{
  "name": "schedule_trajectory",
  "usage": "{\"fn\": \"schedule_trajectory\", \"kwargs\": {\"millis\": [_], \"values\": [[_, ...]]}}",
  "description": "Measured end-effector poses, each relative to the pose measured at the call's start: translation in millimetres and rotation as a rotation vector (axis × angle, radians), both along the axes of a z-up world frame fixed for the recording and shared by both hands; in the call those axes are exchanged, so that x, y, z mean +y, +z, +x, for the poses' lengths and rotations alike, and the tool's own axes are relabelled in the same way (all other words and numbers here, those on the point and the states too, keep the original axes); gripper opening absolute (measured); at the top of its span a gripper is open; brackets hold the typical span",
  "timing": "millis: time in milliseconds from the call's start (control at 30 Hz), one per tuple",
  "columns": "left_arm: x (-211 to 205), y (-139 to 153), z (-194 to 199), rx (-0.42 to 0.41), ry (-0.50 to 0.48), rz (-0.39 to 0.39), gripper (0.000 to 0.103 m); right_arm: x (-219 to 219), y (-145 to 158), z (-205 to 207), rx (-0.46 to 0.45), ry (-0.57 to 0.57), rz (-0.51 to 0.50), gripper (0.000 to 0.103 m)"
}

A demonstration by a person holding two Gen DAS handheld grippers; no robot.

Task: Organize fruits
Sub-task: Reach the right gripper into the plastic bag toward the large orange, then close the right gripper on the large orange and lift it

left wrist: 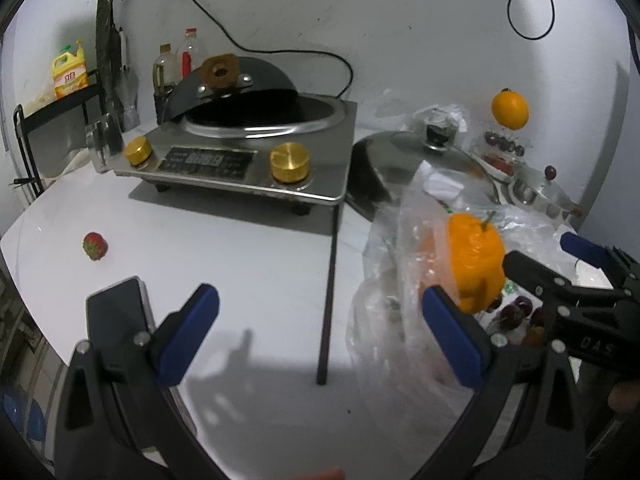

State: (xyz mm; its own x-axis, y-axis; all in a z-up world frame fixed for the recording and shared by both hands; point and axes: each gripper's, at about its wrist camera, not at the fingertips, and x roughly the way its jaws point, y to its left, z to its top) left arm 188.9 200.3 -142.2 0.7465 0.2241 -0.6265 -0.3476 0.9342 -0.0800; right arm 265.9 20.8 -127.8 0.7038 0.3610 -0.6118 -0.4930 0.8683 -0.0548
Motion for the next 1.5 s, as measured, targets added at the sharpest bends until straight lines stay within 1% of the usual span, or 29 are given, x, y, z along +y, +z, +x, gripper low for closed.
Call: {"fn": "schedule_trajectory", "kwargs": {"millis": [467,900,967,1033,1100,1500], "values": [[20.7,-18.5,16.4,0.028,0.01,-0.024,0.102,33.0,-21.5,30.4,0.052,0.027,-0.021,0.103],[32.5,-32.9,29.4,0.051,0.016,-0.043,0.102,48.1,-40.8,54.7,0.127,0.046,-0.012,0.103],[33.3,-33.8,30.3,0.054,0.016,-0.044,0.102,49.6,-42.3,55.8,0.134,0.054,-0.016,0.101],[33.5,-33.5,30.8,0.054,0.015,-0.044,0.102,50.4,-42.8,55.6,0.141,0.072,-0.011,0.094],[33.0,-32.6,31.3,0.052,0.014,-0.044,0.102,52.0,-42.5,54.0,0.133,0.077,-0.02,0.094],[24.1,-19.7,21.7,0.033,0.009,-0.028,0.102,43.2,-36.0,47.0,0.126,0.088,0.0,0.09]]}}
